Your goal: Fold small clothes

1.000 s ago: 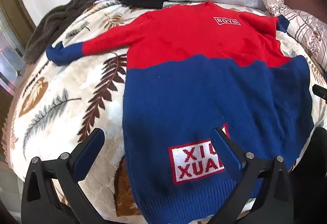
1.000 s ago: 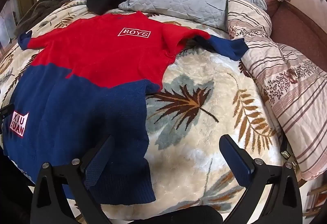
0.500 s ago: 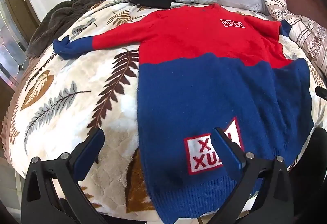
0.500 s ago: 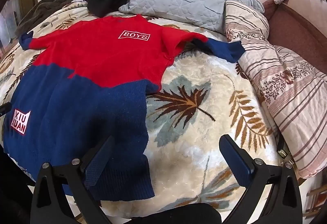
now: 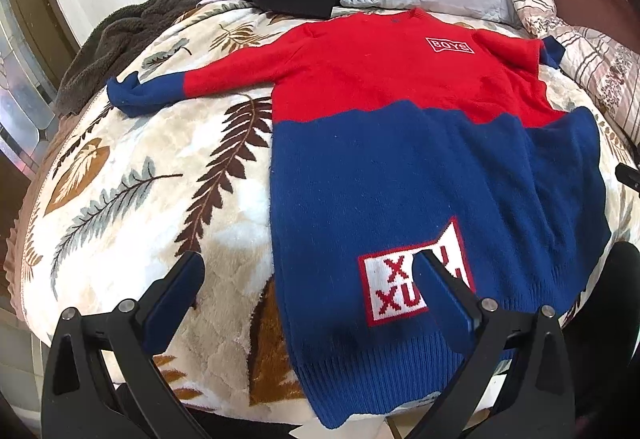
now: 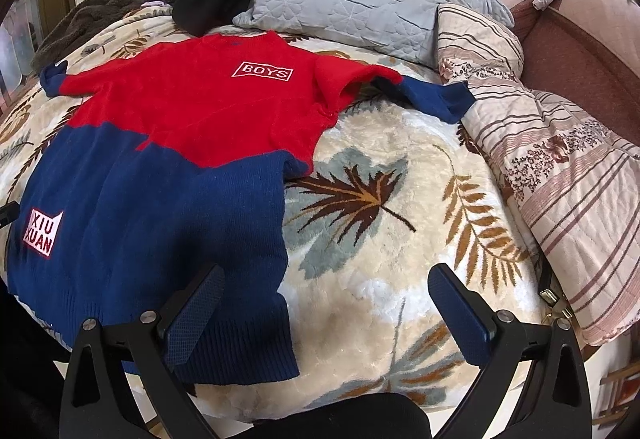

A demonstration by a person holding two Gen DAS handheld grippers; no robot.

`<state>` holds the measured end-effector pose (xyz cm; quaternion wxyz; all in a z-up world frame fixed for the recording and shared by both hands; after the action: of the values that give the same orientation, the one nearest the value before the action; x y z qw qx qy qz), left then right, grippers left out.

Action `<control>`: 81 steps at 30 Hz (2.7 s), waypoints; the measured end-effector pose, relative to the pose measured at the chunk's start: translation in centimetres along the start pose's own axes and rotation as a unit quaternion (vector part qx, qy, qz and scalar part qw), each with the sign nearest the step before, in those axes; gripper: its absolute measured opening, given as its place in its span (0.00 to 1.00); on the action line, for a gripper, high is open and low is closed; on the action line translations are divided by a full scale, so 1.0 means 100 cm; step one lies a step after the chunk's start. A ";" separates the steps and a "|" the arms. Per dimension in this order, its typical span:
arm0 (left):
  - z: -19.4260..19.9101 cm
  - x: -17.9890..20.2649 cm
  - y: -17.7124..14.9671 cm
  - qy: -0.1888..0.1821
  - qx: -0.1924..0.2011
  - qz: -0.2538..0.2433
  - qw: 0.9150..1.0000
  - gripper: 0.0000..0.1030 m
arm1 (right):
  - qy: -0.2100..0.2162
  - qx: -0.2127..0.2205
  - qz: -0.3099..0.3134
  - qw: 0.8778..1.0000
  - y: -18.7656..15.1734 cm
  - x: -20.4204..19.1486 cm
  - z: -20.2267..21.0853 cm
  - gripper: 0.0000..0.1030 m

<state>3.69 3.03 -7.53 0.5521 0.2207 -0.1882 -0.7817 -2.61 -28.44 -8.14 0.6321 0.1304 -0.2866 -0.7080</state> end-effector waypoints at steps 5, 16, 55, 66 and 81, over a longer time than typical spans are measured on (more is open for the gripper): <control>0.003 0.001 -0.001 0.000 0.000 -0.002 1.000 1.00 | 0.004 0.003 0.000 1.000 -0.005 0.002 0.002 0.98; 0.008 -0.005 -0.002 -0.011 -0.006 0.000 1.000 1.00 | 0.002 0.012 0.012 1.000 -0.006 0.002 0.010 0.98; -0.038 -0.015 -0.015 -0.055 -0.103 0.038 0.992 1.00 | 0.118 -0.032 0.015 0.992 -0.013 -0.027 -0.041 0.93; -0.026 0.009 -0.015 -0.128 -0.116 0.019 0.985 0.09 | 0.231 -0.034 0.007 0.972 -0.017 -0.047 -0.030 0.09; -0.023 0.003 -0.035 -0.146 -0.155 0.044 0.976 0.10 | 0.240 -0.112 -0.107 0.958 -0.069 -0.005 -0.034 0.11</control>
<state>2.14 3.79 -11.38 0.5804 0.0073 -0.1525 -0.7999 -6.34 -28.57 -14.92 0.6137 0.2546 -0.0295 -0.7468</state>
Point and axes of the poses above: each gripper's, at about its wrist camera, not at the fingertips, and z roughly against the way its jaws point, x to its right, y to its top, the point moved 9 cm from there along -z, roughly the way its jaws point, and after that the axes turned 1 degree about -x, right-handed, at the moved point
